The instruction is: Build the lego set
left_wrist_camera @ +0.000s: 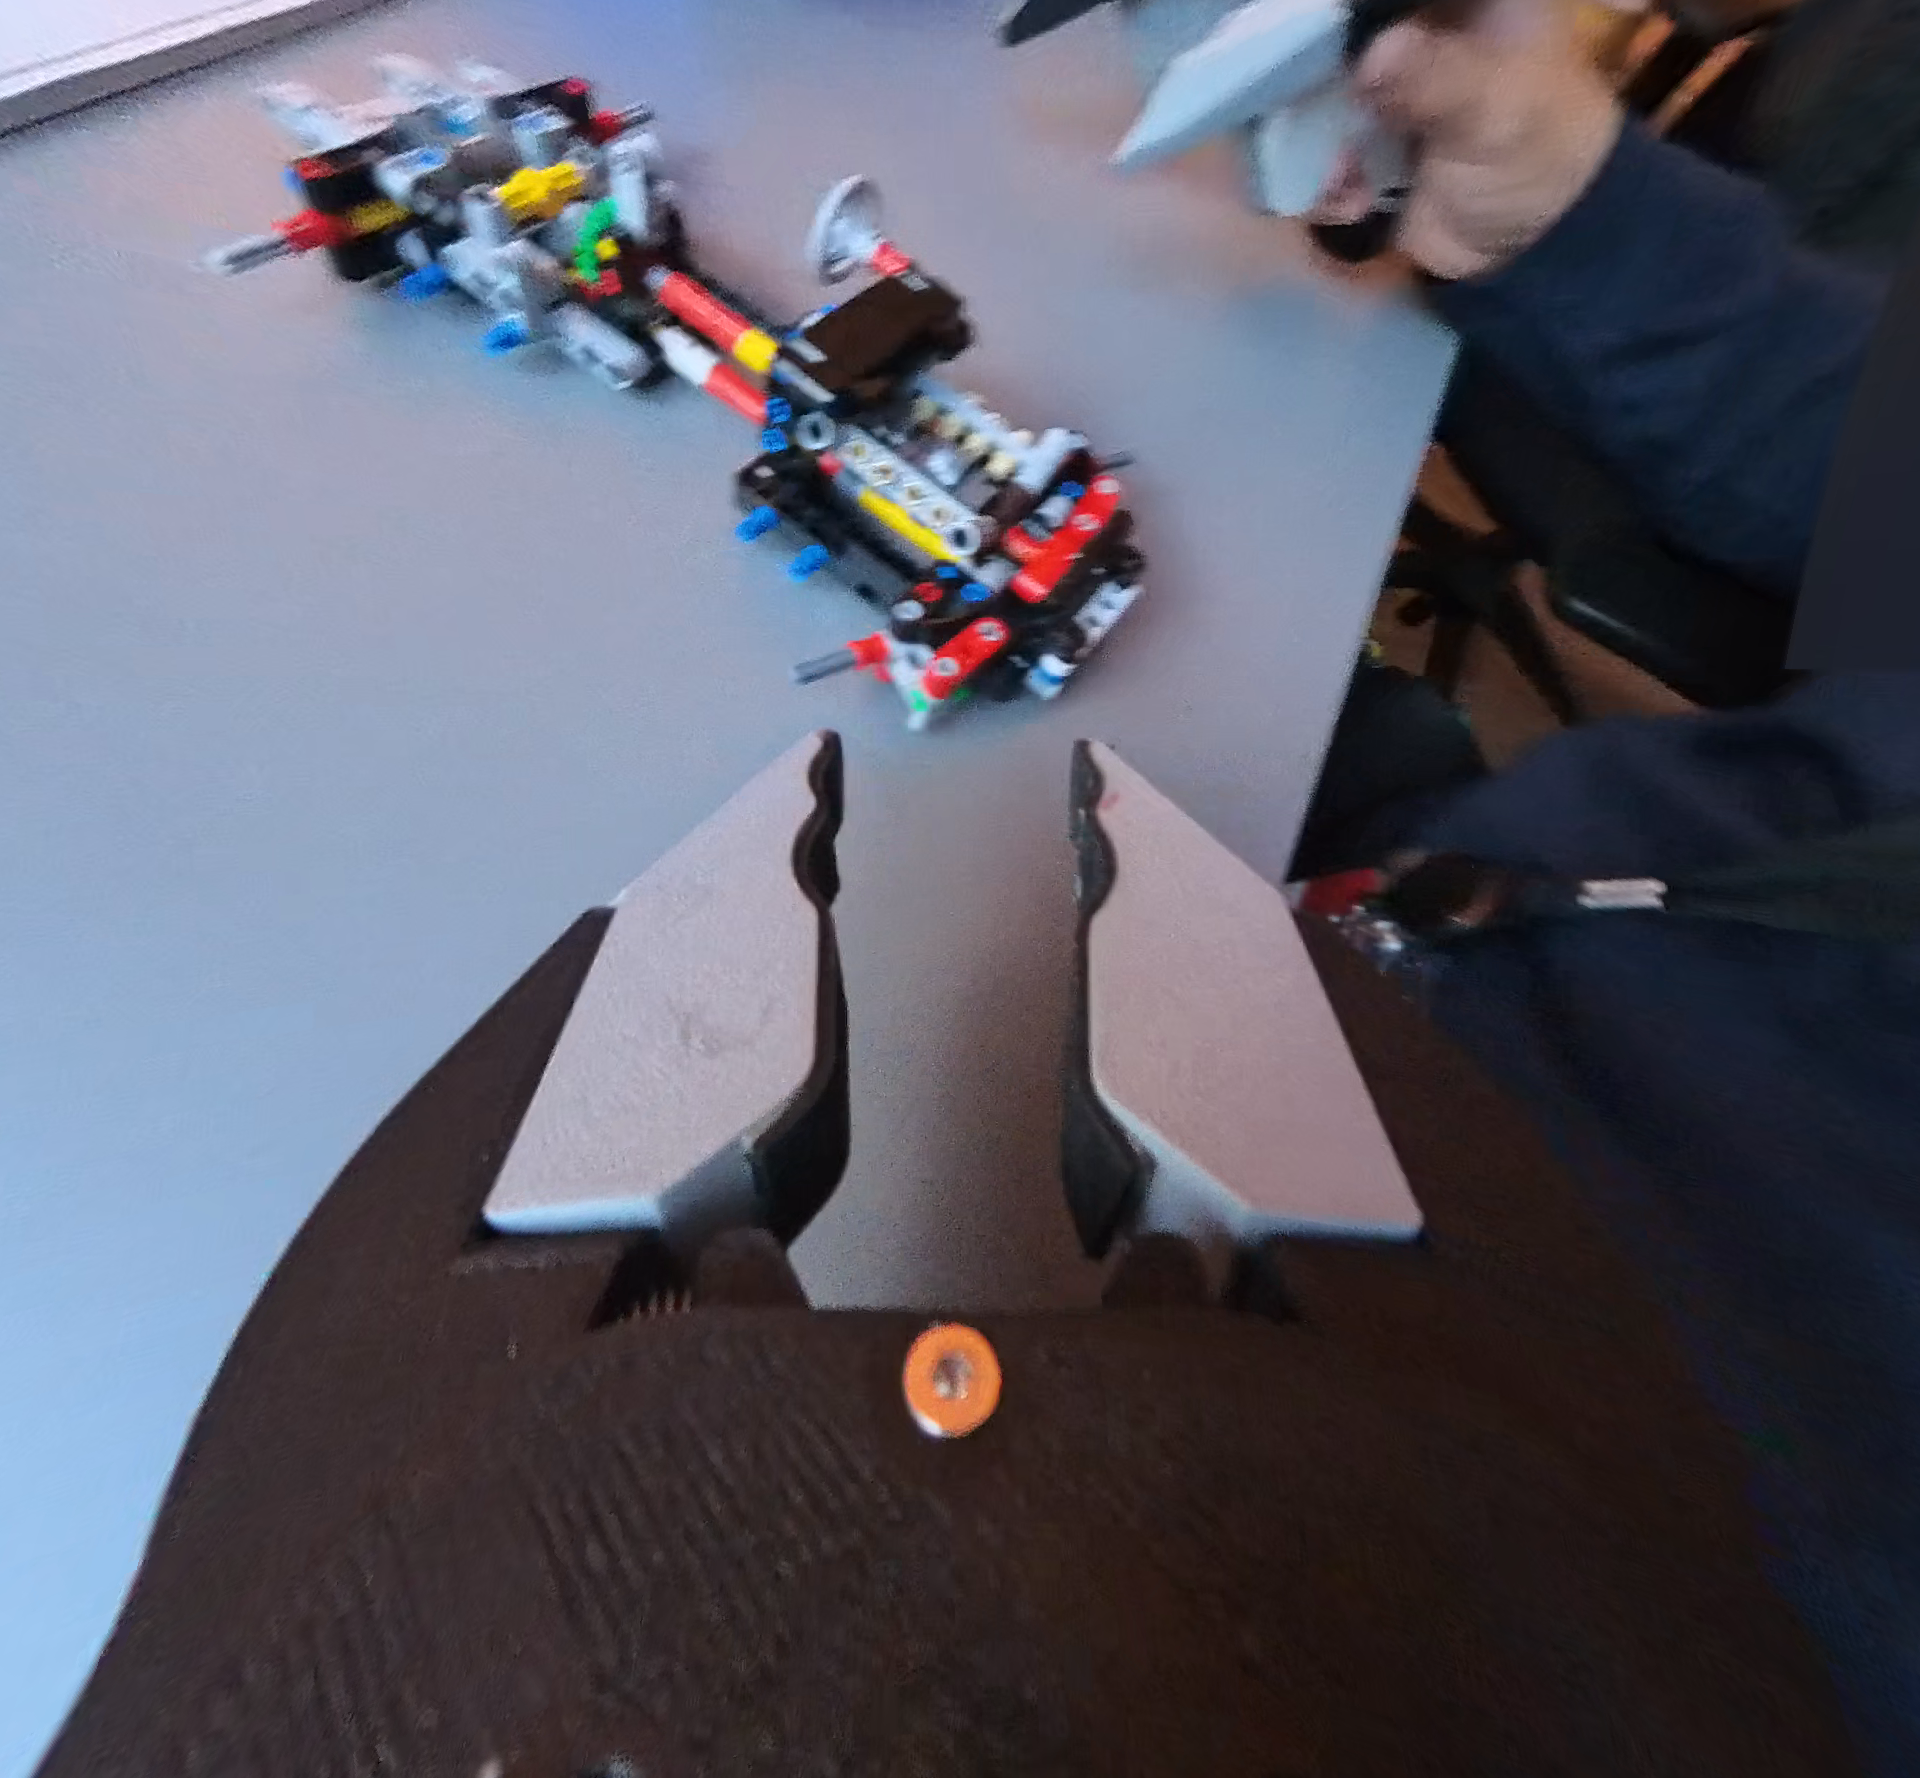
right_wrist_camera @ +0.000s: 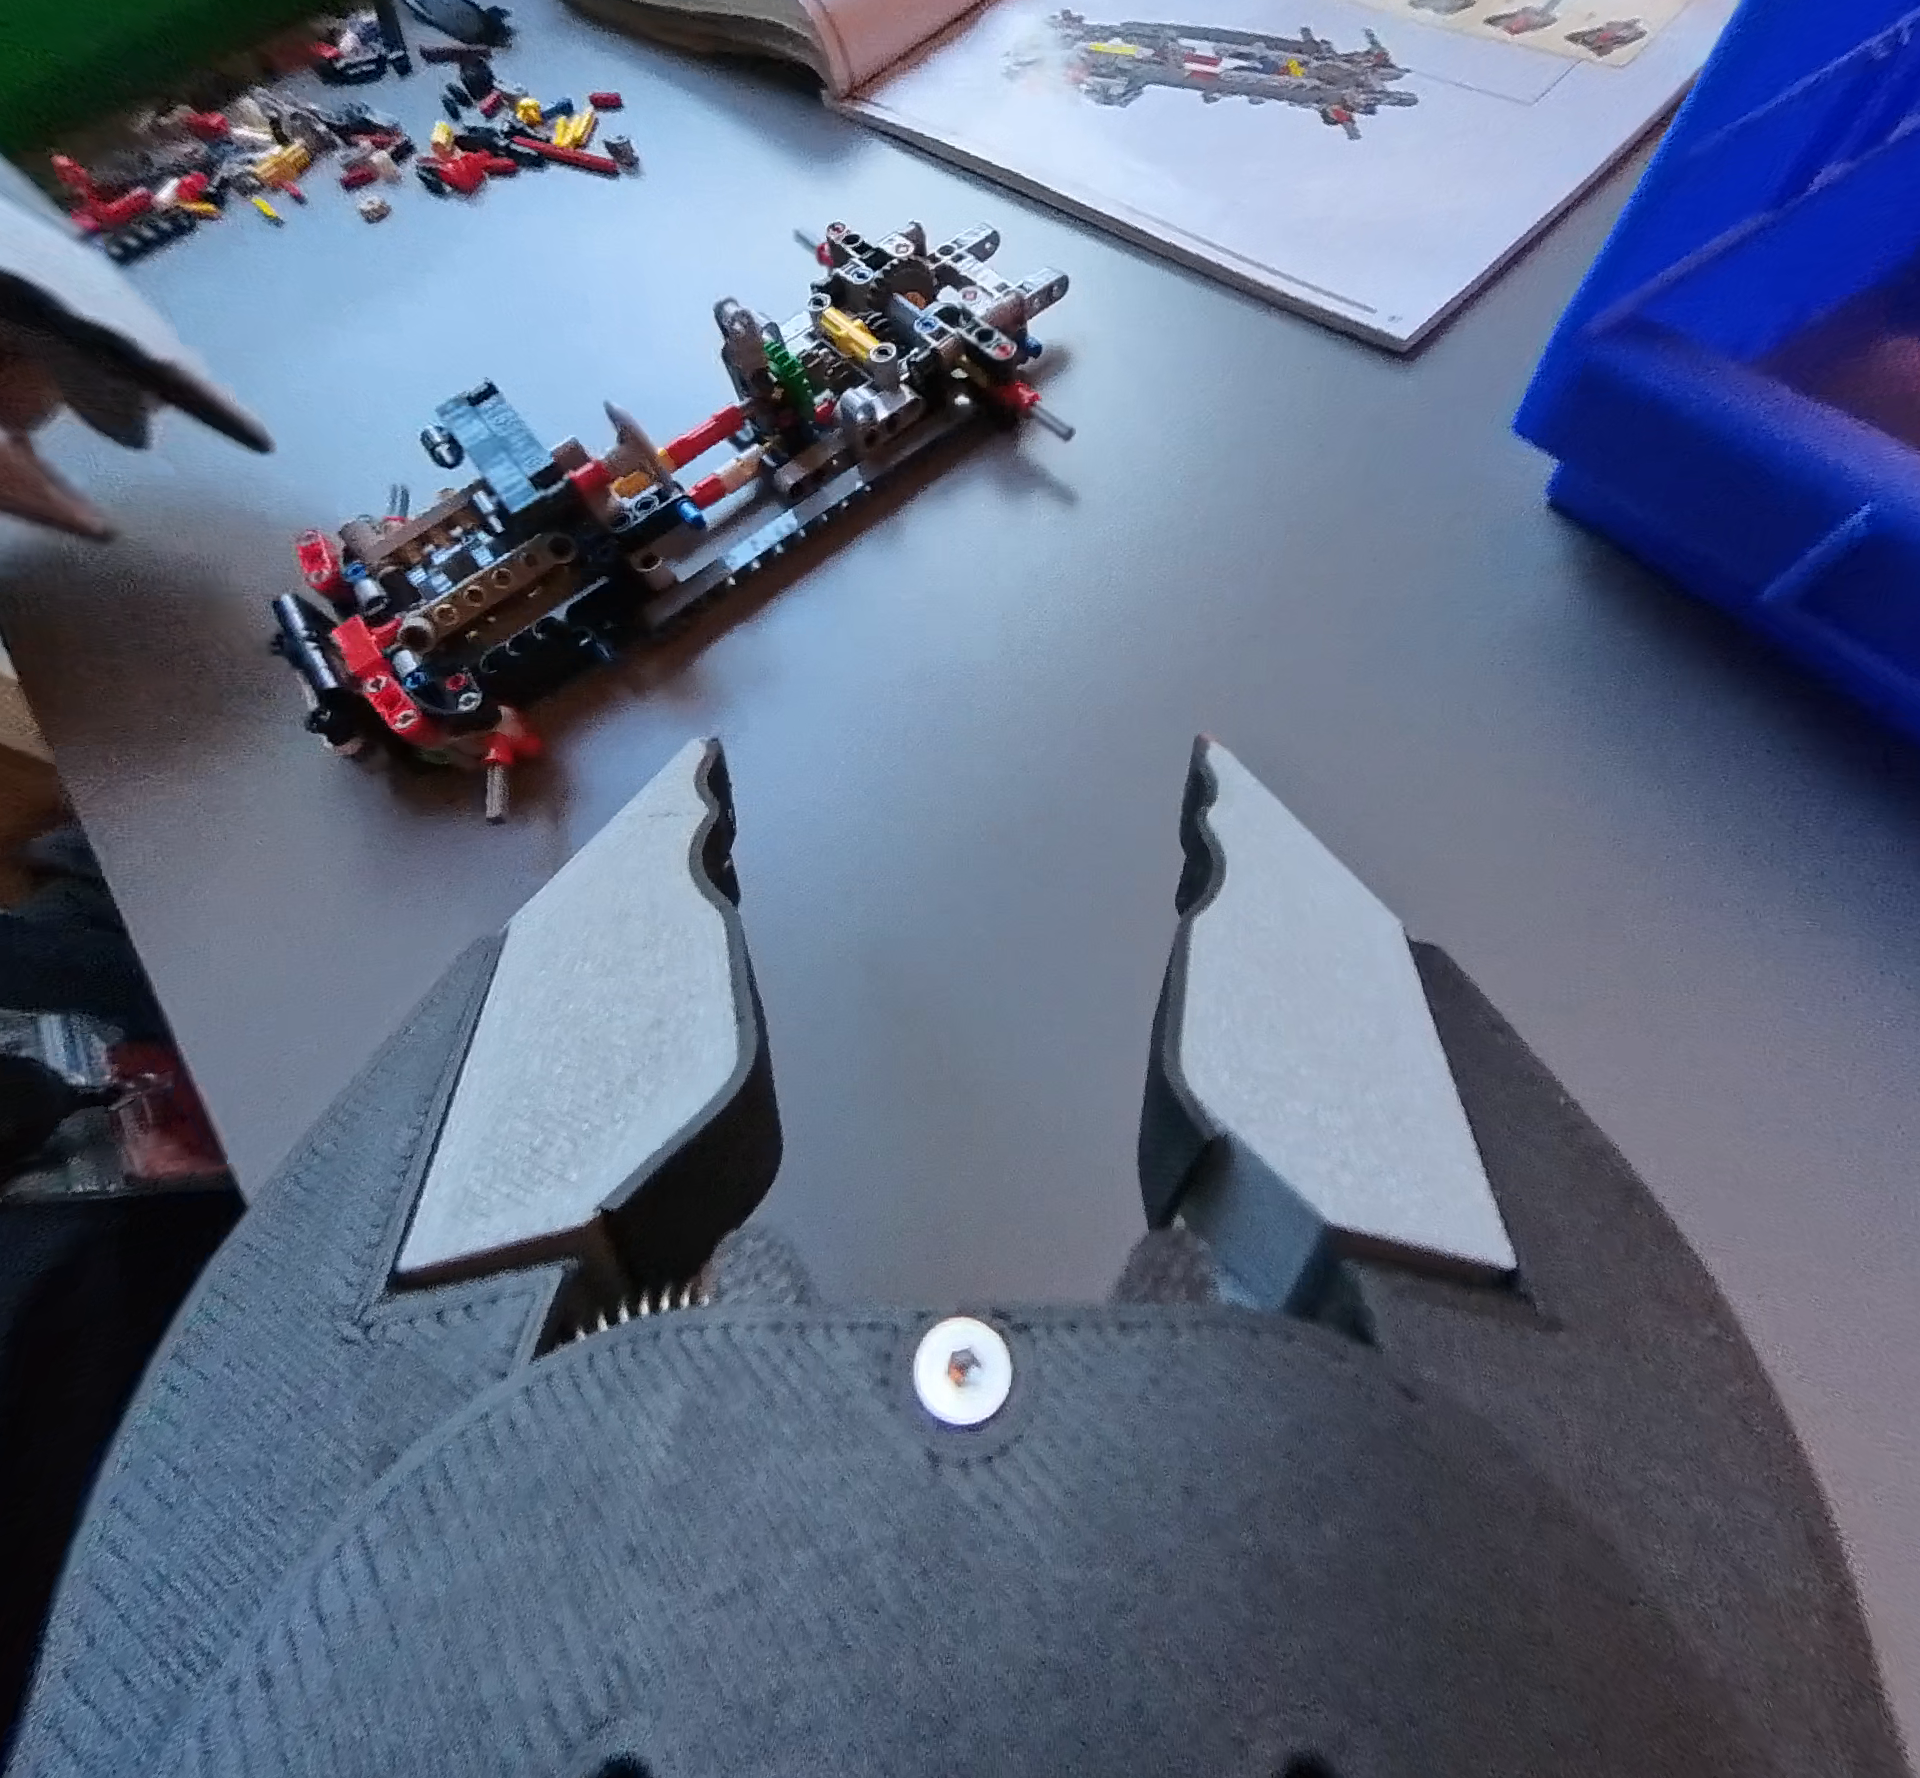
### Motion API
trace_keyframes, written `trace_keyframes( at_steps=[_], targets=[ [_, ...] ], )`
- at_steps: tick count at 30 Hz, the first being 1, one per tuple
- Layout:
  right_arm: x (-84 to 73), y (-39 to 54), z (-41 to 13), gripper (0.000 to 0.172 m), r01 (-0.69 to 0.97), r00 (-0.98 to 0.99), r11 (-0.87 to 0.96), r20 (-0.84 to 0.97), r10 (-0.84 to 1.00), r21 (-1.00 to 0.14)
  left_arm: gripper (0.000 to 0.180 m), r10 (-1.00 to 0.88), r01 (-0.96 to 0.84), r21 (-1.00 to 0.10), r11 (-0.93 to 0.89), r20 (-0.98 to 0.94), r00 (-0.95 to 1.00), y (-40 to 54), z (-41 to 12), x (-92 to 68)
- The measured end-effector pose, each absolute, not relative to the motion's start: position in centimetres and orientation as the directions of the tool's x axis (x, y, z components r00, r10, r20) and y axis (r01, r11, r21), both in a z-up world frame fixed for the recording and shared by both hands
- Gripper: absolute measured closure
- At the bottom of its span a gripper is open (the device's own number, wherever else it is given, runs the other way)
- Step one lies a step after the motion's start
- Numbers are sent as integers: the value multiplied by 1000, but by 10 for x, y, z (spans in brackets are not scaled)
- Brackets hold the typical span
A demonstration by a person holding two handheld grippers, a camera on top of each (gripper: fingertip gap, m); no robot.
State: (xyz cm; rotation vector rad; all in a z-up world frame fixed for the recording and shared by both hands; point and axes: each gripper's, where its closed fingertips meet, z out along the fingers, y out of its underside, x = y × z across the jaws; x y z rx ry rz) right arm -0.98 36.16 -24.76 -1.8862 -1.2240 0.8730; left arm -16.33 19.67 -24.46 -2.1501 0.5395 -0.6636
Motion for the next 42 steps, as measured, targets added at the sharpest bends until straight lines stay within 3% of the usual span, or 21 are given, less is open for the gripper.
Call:
trace_keyframes(
  at_steps=[7, 12, 16, 20, 25, 30, 34, 42],
  targets=[
    [-4, 355, -255, 90, 473, 328, -236, -79, 941, -849, 131, -597, -221, -719, -659, 321, 735, 206, -276, -120],
    [8, 371, -255, 95, 507, 378, -112, 104, 920, -855, 132, -709, -250, -759, -601, 362, 605, 194, -260, -80],
    [13, 376, -251, 100, 517, 387, -33, 199, 900, -855, 132, -670, -203, -781, -590, 333, 663, 205, -253, -113],
    [14, 384, -250, 101, 515, 403, -24, 217, 889, -857, 135, -534, -232, -797, -558, 130, 835, 225, -263, -188],
    [9, 383, -252, 102, 533, 374, 10, 246, 894, -846, 135, -360, -330, -835, -440, -173, 917, 246, -253, -250],
    [2, 377, -250, 104, 542, 335, 83, 306, 891, -836, 146, -437, -424, -793, -437, -225, 871, 259, -263, -238],
    [0, 375, -246, 107, 516, 327, 91, 294, 898, -851, 149, -451, -439, -731, -522, -201, 870, 268, -280, -238],
    [-59, 302, -228, 108, 409, 201, -23, 66, 977, -912, 152, -426, -399, -795, -457, -199, 883, 265, -265, -239]
  ],
)
